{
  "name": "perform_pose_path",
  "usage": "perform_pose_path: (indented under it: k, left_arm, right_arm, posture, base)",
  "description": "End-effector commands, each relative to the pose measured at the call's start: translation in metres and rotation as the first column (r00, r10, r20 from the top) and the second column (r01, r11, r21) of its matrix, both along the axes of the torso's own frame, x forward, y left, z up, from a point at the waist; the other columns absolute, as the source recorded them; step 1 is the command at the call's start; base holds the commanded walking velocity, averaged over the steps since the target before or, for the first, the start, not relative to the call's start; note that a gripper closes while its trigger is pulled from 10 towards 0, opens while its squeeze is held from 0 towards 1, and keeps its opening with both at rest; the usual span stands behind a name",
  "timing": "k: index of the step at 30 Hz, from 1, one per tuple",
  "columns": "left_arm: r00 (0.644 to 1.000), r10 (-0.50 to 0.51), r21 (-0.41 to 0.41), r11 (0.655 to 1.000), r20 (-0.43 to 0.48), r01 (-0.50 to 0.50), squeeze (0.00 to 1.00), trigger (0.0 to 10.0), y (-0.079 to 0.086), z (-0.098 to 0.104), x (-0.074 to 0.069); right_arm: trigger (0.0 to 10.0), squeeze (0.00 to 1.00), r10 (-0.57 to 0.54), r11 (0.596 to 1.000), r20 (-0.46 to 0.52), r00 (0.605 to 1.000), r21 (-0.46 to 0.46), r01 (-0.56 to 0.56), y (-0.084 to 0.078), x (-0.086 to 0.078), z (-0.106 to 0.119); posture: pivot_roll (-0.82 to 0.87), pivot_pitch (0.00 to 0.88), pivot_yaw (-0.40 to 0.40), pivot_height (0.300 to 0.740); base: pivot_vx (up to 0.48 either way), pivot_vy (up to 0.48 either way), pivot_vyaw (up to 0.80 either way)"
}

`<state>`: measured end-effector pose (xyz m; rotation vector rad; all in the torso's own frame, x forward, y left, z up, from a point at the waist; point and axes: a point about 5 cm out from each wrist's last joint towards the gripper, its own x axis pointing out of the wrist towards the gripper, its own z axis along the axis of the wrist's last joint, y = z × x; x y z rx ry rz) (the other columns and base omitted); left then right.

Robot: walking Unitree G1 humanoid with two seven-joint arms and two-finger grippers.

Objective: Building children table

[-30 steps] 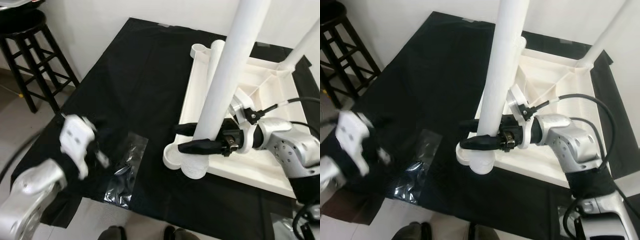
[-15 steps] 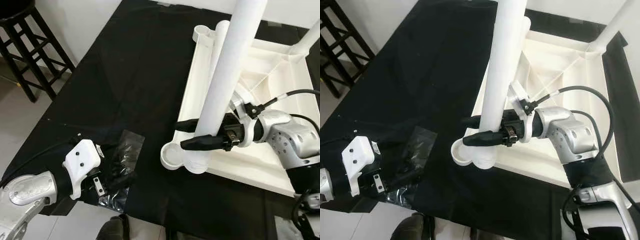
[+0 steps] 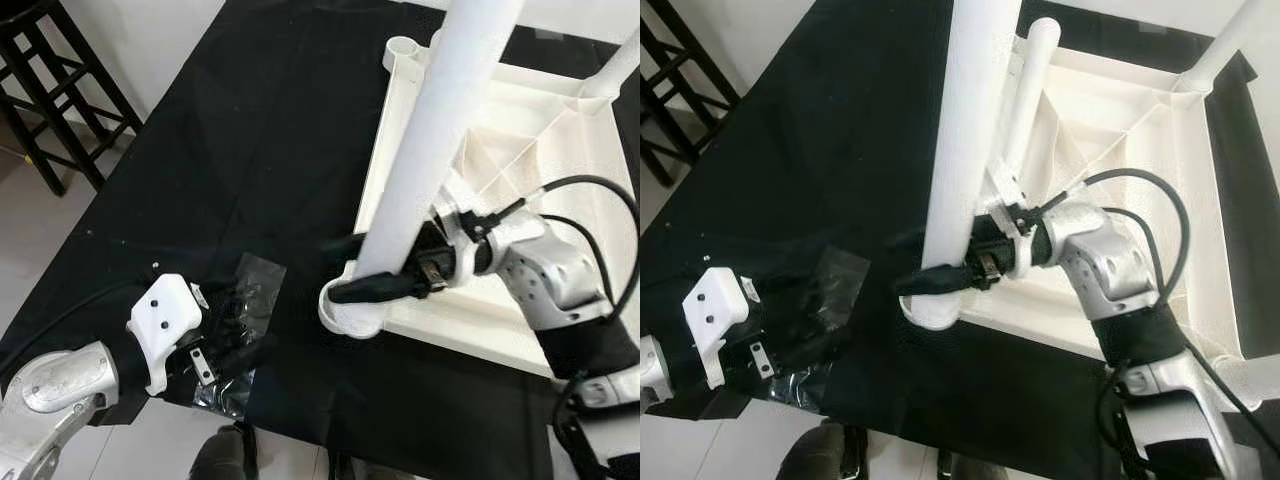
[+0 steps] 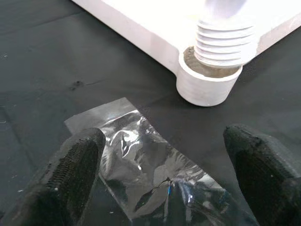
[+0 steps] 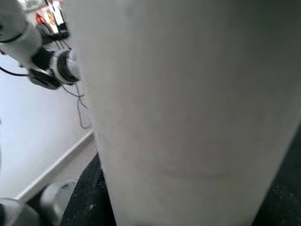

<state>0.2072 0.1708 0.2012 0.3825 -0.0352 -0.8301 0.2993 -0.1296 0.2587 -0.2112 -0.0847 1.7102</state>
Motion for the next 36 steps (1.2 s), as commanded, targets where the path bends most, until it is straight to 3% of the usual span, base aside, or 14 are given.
perform_pose_path:
  k: [1, 9, 21, 25, 26, 32, 36]
  left_arm:
    - [1.0, 0.005, -0.012, 1.0, -0.007, -0.005, 0.0, 10.0, -0.001, -0.001, -0.003]
    - [1.0, 0.003, -0.021, 1.0, -0.011, -0.004, 0.0, 10.0, -0.003, -0.001, -0.003]
    - [1.0, 0.002, -0.027, 1.0, -0.017, -0.003, 0.0, 10.0, -0.004, -0.002, -0.004]
    - [1.0, 0.001, -0.028, 1.0, -0.02, -0.002, 0.0, 10.0, -0.004, -0.002, -0.004]
    - [1.0, 0.002, -0.028, 1.0, -0.022, -0.003, 0.0, 10.0, -0.003, -0.002, -0.004]
    - [1.0, 0.005, -0.026, 1.0, -0.028, -0.005, 0.0, 10.0, -0.001, -0.001, -0.005]
    - [0.999, 0.004, -0.025, 1.0, -0.032, -0.005, 0.0, 10.0, -0.001, -0.001, -0.006]
  right_arm:
    - [10.0, 0.0, -0.049, 0.995, -0.014, 0.999, -0.086, 0.048, -0.001, 0.005, -0.02]
    - [10.0, 0.0, -0.058, 0.991, -0.004, 0.998, -0.122, 0.057, 0.002, 0.004, -0.028]
    - [10.0, 0.0, 0.094, 0.989, -0.093, 0.991, -0.108, -0.104, 0.006, -0.007, -0.038]
    - [10.0, 0.0, 0.06, 0.989, -0.035, 0.998, -0.132, -0.064, 0.008, 0.0, -0.044]
    - [10.0, 0.0, 0.041, 0.985, 0.023, 0.999, -0.169, -0.037, 0.01, 0.005, -0.05]
    - [10.0, 0.0, 0.026, 0.974, 0.153, 0.988, -0.226, 0.009, 0.018, 0.013, -0.057]
    - [10.0, 0.0, 0.015, 0.973, 0.18, 0.984, -0.228, 0.026, 0.018, 0.018, -0.052]
  posture:
    - [0.09, 0.326, -0.081, 0.74]
    - [0.09, 0.322, -0.081, 0.74]
    - [0.09, 0.316, -0.083, 0.74]
    - [0.1, 0.322, -0.079, 0.74]
    - [0.1, 0.326, -0.078, 0.74]
    - [0.11, 0.332, -0.074, 0.74]
    - [0.11, 0.335, -0.074, 0.74]
  base:
    - [0.0, 0.0, 0.0]
    - [0.0, 0.0, 0.0]
    - [0.0, 0.0, 0.0]
    - [0.0, 0.0, 0.0]
    - [0.0, 0.0, 0.0]
    - [0.0, 0.0, 0.0]
    - [0.0, 0.0, 0.0]
